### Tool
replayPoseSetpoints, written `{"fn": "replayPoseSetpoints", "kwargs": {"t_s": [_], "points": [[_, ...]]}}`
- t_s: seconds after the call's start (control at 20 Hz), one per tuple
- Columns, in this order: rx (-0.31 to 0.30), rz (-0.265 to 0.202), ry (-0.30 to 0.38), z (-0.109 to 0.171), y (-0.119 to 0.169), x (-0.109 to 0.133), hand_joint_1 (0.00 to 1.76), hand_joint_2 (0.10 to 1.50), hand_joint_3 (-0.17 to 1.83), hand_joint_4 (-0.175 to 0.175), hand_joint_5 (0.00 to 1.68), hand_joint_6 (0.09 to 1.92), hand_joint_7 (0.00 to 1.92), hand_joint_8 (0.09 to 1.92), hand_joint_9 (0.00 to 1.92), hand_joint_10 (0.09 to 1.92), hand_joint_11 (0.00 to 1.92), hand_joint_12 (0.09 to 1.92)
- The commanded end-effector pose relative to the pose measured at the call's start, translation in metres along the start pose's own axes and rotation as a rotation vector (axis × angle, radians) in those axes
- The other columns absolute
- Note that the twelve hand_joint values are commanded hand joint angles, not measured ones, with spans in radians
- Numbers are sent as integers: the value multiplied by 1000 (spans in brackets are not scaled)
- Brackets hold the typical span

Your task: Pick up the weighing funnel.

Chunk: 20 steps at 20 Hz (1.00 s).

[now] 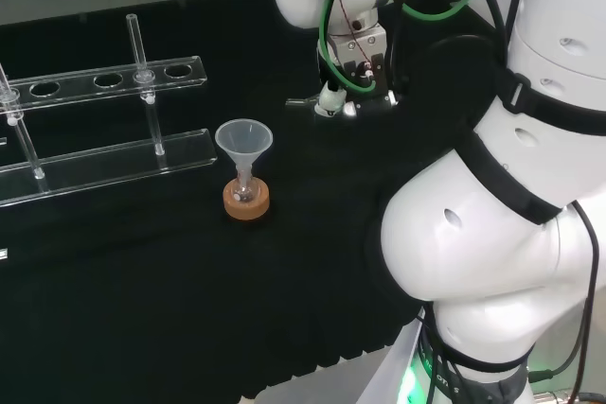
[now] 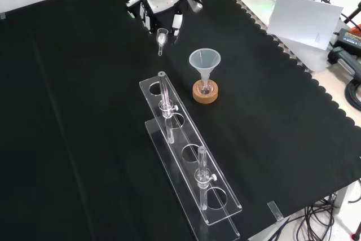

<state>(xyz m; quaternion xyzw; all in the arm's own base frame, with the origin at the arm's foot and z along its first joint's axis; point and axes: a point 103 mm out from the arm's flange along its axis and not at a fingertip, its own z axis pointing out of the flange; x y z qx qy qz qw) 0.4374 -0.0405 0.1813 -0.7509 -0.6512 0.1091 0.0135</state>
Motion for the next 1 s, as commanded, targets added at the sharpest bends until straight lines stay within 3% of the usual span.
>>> {"fn": "replayPoseSetpoints", "kwargs": {"t_s": [0.05, 0.8, 1.0], "points": [[-46, -15, -4, -30, -1, 0, 1154, 587, 647, 175, 1552, 106, 1763, 87, 1198, 219, 174, 1500], [-69, -43, 7, -59, -17, 3, 1153, 590, 644, 175, 1552, 104, 1764, 87, 1197, 214, 171, 1499], [-77, -19, -4, -61, -24, 14, 1153, 591, 642, 175, 1552, 104, 1764, 87, 1196, 212, 170, 1499]]}}
